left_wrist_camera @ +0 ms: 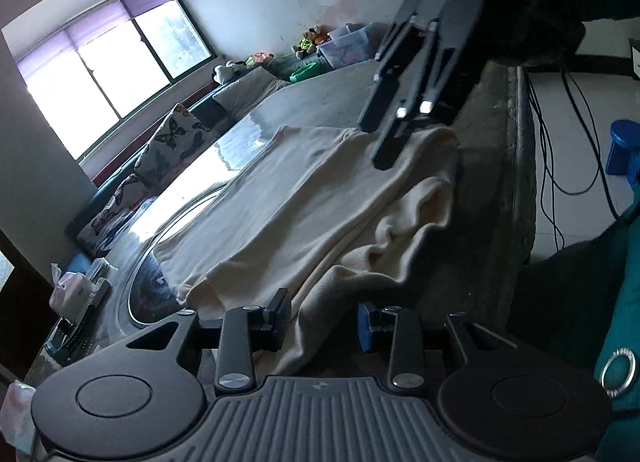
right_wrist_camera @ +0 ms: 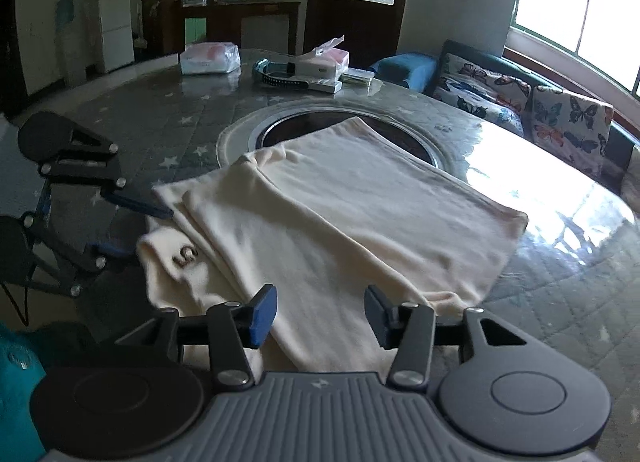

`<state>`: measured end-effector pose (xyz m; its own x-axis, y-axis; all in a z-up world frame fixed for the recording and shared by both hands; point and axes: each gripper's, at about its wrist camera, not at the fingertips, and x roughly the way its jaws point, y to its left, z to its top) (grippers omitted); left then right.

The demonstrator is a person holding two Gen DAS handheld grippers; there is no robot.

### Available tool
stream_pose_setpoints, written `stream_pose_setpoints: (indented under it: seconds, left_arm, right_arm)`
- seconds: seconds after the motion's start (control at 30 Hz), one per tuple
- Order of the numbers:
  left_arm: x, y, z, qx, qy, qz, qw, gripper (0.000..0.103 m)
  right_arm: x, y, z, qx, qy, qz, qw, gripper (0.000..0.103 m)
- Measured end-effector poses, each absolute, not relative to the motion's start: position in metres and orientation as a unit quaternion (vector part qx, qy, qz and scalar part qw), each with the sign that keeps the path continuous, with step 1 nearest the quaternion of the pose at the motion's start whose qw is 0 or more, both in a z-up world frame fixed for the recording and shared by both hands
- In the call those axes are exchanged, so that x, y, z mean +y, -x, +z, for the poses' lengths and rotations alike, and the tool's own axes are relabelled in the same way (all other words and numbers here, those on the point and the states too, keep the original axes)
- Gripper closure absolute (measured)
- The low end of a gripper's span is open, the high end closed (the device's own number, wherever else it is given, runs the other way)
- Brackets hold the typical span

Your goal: Fold clothes

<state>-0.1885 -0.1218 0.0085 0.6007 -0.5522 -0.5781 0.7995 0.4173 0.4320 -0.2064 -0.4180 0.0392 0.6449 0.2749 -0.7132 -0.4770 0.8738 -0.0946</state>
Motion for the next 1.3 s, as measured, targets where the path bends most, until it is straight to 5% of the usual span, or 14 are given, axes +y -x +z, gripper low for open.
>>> stream_pose_setpoints:
  seconds: [0.17,0.57,0.67,0.73,0.87,1.2,1.3]
  left_arm:
    - [-0.122,0.168,0.02,0.191,-0.299,-0.401,0.845,0.086]
    - [-0.129,0.132,0.023,0.232,-0.234,-0.384,0.863,0.088]
    - [-0.128,0.136,0.023,0.234,-0.238,-0.38,0.863,0.084]
    - [-0.126,0.139,0.023,0.234,-0.243,-0.377,0.863,0.081]
    - [-0.123,0.146,0.02,0.231,-0.259,-0.372,0.861,0.054]
    - [-0.112,0.162,0.007,0.206,-0.326,-0.352,0.853,0.054]
    - [-0.11,0.16,0.005,0.207,-0.329,-0.344,0.855,0.069]
  right_arm:
    - [-0.424,0.22,0.04,0.37,0.166,0.212,0.889,0.049]
    - [-0.403,0.24,0.037,0.354,0.205,0.273,0.871,0.039]
    - [-0.396,0.228,0.027,0.356,0.192,0.269,0.874,0.048]
    - [-0.394,0.217,0.02,0.365,0.174,0.27,0.874,0.063]
    - [-0.394,0.205,0.016,0.368,0.153,0.265,0.878,0.083]
    - [-0.406,0.198,0.032,0.348,0.116,0.25,0.896,0.092]
    - [-0.409,0.2,0.035,0.342,0.113,0.244,0.901,0.093]
